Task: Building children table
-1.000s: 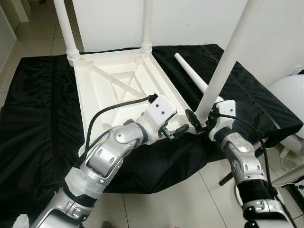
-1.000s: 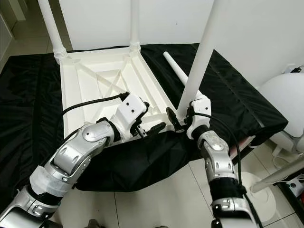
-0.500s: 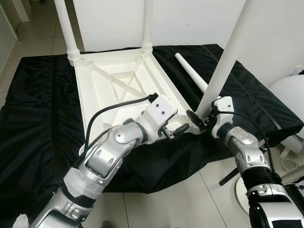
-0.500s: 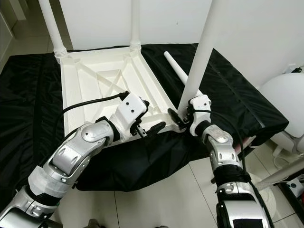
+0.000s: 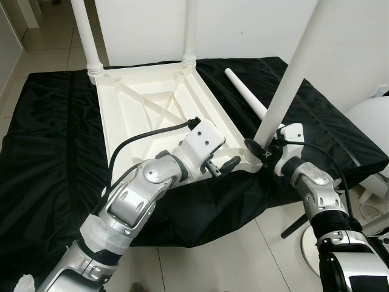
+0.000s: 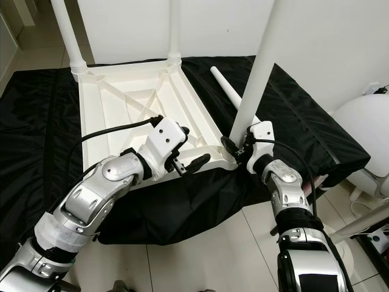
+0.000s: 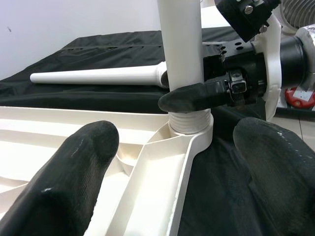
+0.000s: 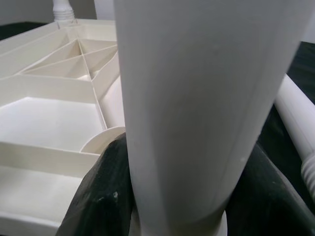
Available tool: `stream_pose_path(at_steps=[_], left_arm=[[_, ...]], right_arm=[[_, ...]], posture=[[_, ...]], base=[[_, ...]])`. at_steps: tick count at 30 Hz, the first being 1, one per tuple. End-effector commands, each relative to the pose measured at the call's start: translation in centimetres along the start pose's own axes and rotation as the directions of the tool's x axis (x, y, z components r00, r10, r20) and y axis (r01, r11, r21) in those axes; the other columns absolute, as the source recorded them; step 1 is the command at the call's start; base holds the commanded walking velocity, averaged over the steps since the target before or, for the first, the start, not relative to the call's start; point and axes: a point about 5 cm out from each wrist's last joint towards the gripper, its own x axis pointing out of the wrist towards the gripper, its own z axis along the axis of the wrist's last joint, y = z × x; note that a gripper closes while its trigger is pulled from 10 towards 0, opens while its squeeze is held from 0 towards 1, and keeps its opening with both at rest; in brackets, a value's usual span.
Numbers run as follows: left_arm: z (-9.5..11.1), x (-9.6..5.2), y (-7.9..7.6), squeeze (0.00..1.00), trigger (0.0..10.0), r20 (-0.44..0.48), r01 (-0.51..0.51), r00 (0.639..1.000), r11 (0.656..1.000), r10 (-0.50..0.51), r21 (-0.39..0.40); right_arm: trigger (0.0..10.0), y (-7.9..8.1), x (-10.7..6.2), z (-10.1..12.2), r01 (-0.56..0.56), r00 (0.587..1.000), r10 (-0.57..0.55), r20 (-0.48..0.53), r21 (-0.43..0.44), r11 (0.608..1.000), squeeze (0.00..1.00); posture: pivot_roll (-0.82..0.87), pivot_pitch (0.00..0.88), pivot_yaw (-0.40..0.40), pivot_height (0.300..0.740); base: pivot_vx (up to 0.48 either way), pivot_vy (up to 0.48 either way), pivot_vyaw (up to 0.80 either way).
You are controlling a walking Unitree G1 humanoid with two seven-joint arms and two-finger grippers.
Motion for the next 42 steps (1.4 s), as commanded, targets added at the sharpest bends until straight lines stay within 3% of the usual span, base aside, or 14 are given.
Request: stream_pose_path(at_steps=[1, 15, 17, 21, 23, 24, 27, 29, 33, 35, 38, 39, 42], left_arm=[[0.2, 0.0, -0.3, 0.00, 10.0, 0.006, 0.050, 0.999, 0.999, -0.050, -0.002], [0.2, -0.1, -0.5, 0.00, 10.0, 0.008, 0.060, 0.998, 0.998, -0.059, -0.013], [0.2, 0.0, -0.6, 0.00, 10.0, 0.008, 0.064, 0.998, 0.998, -0.063, -0.014], [0.2, 0.0, -0.7, 0.00, 10.0, 0.008, 0.066, 0.998, 0.998, -0.066, -0.015], [0.2, 0.0, -0.8, 0.00, 10.0, 0.009, 0.070, 0.998, 0.997, -0.069, -0.016], [0.2, 0.0, -0.8, 0.00, 10.0, 0.009, 0.070, 0.998, 0.997, -0.069, -0.016], [0.2, 0.1, -1.0, 0.00, 10.0, 0.010, 0.074, 0.997, 0.997, -0.074, -0.017], [0.2, 0.2, -1.0, 0.00, 10.0, 0.011, 0.075, 0.997, 0.997, -0.075, -0.017], [0.2, 0.2, -1.1, 0.00, 10.0, 0.013, 0.078, 0.997, 0.997, -0.078, -0.017], [0.2, 0.3, -1.2, 0.00, 10.0, 0.014, 0.084, 0.996, 0.996, -0.083, -0.015], [0.2, 0.3, -1.2, 0.00, 10.0, 0.014, 0.085, 0.996, 0.996, -0.085, -0.013], [0.2, 0.3, -1.1, 0.00, 10.0, 0.015, 0.084, 0.996, 0.996, -0.083, -0.013], [0.2, 0.3, -1.1, 0.00, 10.0, 0.014, 0.083, 0.996, 0.996, -0.082, -0.013]], right_arm=[[10.0, 0.3, -0.4, -1.5, 0.048, 0.997, -0.045, -0.056, 0.055, 0.997, 0.00], [10.0, 1.6, 0.4, -1.9, 0.269, 0.962, -0.263, -0.073, 0.087, 0.959, 0.00], [10.0, 1.8, 0.6, -1.7, 0.372, 0.928, -0.363, -0.087, 0.117, 0.921, 0.00], [10.0, 2.2, 0.7, -1.5, 0.452, 0.892, -0.444, -0.089, 0.132, 0.882, 0.00], [10.0, 2.8, 0.5, -1.5, 0.572, 0.820, -0.564, -0.097, 0.160, 0.804, 0.00], [10.0, 2.8, 0.5, -1.5, 0.572, 0.820, -0.564, -0.097, 0.160, 0.804, 0.00], [10.0, 3.7, 0.6, -1.1, 0.694, 0.717, -0.690, -0.103, 0.204, 0.691, 0.00], [10.0, 3.8, 0.7, -0.9, 0.711, 0.698, -0.709, -0.102, 0.218, 0.669, 0.00], [10.0, 4.2, 0.8, -0.5, 0.711, 0.695, -0.713, -0.092, 0.232, 0.664, 0.00], [10.0, 4.6, 0.9, -0.1, 0.691, 0.716, -0.693, -0.081, 0.223, 0.688, 0.00], [10.0, 4.6, 0.8, 0.0, 0.686, 0.721, -0.688, -0.078, 0.220, 0.694, 0.00], [10.0, 4.6, 0.8, 0.0, 0.686, 0.720, -0.690, -0.076, 0.222, 0.692, 0.35], [10.0, 4.6, 0.7, 0.1, 0.691, 0.716, -0.694, -0.078, 0.222, 0.688, 0.35]], posture=[[0.02, 0.058, -0.014, 0.740], [0.01, 0.065, -0.019, 0.740], [0.01, 0.065, -0.019, 0.740], [0.01, 0.063, -0.022, 0.740], [0.01, 0.058, -0.027, 0.740], [0.01, 0.058, -0.027, 0.740], [0.01, 0.052, -0.028, 0.740], [0.01, 0.052, -0.028, 0.740], [0.01, 0.047, -0.026, 0.740], [0.01, 0.046, -0.027, 0.740], [0.01, 0.046, -0.027, 0.740], [0.01, 0.039, -0.028, 0.740], [0.01, 0.039, -0.028, 0.740]], base=[[0.000, 0.000, 0.00], [0.000, 0.000, 0.00], [0.000, 0.000, 0.00], [0.000, 0.000, 0.00], [0.000, 0.000, 0.00], [0.000, 0.000, 0.00], [0.000, 0.000, 0.00], [0.000, 0.000, 0.00], [0.000, 0.000, 0.00], [0.000, 0.000, 0.00], [0.000, 0.000, 0.00], [0.000, 0.000, 0.00], [0.000, 0.000, 0.00]])
